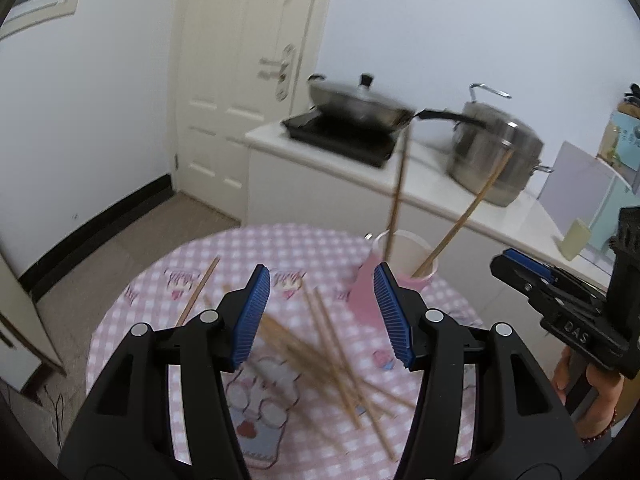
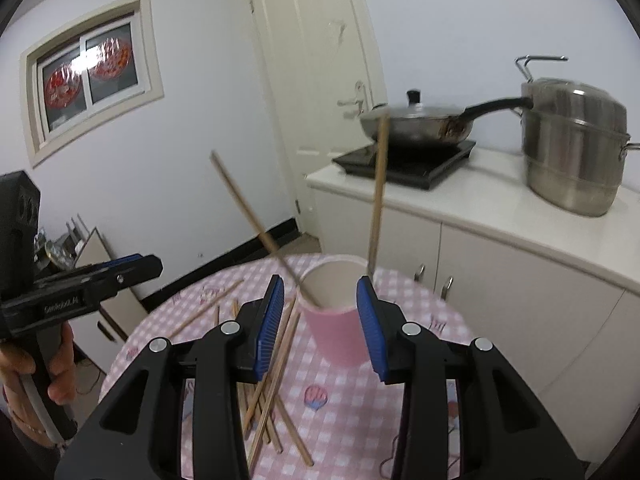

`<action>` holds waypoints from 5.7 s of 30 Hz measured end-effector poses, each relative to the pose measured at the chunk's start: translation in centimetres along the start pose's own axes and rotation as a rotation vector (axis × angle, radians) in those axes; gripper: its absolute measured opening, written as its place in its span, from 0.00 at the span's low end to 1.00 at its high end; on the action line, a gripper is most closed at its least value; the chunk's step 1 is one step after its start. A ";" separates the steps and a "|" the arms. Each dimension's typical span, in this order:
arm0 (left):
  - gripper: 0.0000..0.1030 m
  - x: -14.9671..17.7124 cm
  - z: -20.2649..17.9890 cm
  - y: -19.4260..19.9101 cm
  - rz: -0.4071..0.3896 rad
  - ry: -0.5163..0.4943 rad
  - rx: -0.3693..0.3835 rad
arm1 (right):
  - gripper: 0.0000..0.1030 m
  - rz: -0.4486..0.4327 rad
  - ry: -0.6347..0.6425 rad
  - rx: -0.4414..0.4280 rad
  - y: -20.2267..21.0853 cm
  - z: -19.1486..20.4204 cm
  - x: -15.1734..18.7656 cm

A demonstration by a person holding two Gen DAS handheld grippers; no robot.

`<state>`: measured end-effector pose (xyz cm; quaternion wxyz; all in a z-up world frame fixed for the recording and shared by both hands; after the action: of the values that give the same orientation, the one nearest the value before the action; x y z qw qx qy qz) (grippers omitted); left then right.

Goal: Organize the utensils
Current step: 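Move both tools back down to the chopsticks on the table, then close the right tool on a chopstick while the left tool grasps another, then lift both held chopsticks upright toward the pink cup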

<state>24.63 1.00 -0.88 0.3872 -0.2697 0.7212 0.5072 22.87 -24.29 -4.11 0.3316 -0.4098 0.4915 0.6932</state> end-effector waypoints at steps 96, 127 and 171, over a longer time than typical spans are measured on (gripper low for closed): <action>0.07 8.6 3.2 -14.1 0.435 -0.046 -0.112 | 0.09 0.459 0.035 -0.070 -13.9 3.9 8.2; 0.12 6.2 3.1 -11.0 0.367 -0.039 -0.109 | 0.04 0.341 0.051 -0.107 -8.8 5.5 4.2; 0.05 -1.0 -4.9 4.3 -0.049 -0.135 0.021 | 0.04 0.115 0.156 -0.168 2.1 8.0 -2.8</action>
<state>20.46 -2.18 3.13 0.4501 -0.2483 0.6918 0.5071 20.34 -17.41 0.68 0.2166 -0.4601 0.4785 0.7158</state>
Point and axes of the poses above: each gripper's, at about its wrist camera, not at the fingertips, and y roughly against the way its jaws point, z to its left, x to its underside, the point moved 2 cm from there along -y, roughly the way its jaws point, and after that the axes turned 4 degrees about -z, right-handed, at the moved point
